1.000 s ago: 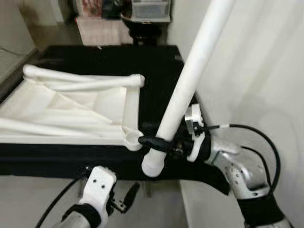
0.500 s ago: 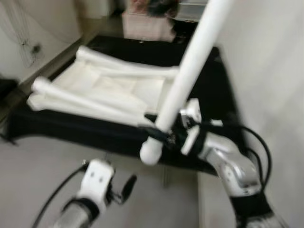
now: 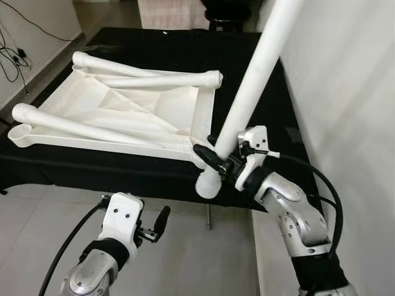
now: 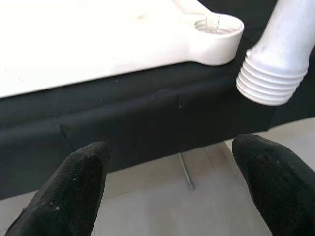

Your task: Building children table

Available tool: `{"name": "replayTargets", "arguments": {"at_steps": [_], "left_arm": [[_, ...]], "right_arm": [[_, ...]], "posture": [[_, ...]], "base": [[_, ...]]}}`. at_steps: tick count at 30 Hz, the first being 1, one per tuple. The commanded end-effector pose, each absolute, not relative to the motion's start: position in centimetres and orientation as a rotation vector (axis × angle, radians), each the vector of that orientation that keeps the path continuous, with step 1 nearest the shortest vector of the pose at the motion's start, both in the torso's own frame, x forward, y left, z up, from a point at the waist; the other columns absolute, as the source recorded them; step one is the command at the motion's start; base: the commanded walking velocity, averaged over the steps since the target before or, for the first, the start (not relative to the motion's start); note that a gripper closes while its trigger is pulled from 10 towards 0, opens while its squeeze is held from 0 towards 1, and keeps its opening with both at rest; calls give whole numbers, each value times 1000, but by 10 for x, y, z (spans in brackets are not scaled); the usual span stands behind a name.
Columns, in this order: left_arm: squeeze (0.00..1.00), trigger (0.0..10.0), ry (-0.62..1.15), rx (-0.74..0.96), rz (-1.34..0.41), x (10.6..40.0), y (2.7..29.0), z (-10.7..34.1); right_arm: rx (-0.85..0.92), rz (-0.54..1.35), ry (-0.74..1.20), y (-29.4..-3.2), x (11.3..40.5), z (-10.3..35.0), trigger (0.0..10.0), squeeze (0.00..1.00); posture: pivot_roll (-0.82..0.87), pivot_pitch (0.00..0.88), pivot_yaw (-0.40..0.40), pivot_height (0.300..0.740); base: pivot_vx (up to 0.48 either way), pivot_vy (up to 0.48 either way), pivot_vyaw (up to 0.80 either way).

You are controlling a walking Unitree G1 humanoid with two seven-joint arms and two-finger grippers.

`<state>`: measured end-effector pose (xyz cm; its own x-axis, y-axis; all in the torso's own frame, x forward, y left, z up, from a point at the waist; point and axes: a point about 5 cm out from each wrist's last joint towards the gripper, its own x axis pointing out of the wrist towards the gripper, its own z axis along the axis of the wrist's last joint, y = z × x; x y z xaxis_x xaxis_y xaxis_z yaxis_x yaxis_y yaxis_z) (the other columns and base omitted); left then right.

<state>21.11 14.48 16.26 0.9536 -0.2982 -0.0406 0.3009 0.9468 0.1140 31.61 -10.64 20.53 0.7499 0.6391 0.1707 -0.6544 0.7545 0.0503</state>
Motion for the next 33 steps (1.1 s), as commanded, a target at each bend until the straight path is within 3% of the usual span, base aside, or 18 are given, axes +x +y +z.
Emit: {"name": "replayTargets", "arguments": {"at_steps": [1,9,14,18,23,33], "left_arm": [[0,10000,37,88,-298,209,147,157],[0,10000,-3,19,-285,213,147,157],[0,10000,-17,14,-286,215,147,158],[0,10000,-24,13,-281,215,148,158],[0,10000,-30,15,-282,217,148,158],[0,10000,-11,62,-300,217,147,156]], "right_arm": [[120,678,-172,-105,311,204,10000,0],[152,627,-191,-98,310,202,10000,0],[168,642,-225,-95,313,214,10000,0],[172,660,-249,-93,314,220,10000,0],[130,840,-286,-81,300,225,10000,0],[171,807,-260,-83,304,226,10000,0]], "posture": [[-15,164,-22,740],[-33,149,-20,740],[-30,140,-22,740],[-25,133,-23,740],[-24,130,-21,740],[-20,131,-18,740]], "base": [[0,0,0],[61,0,0],[334,0,-800],[339,0,0],[340,0,640],[166,0,0]]}}
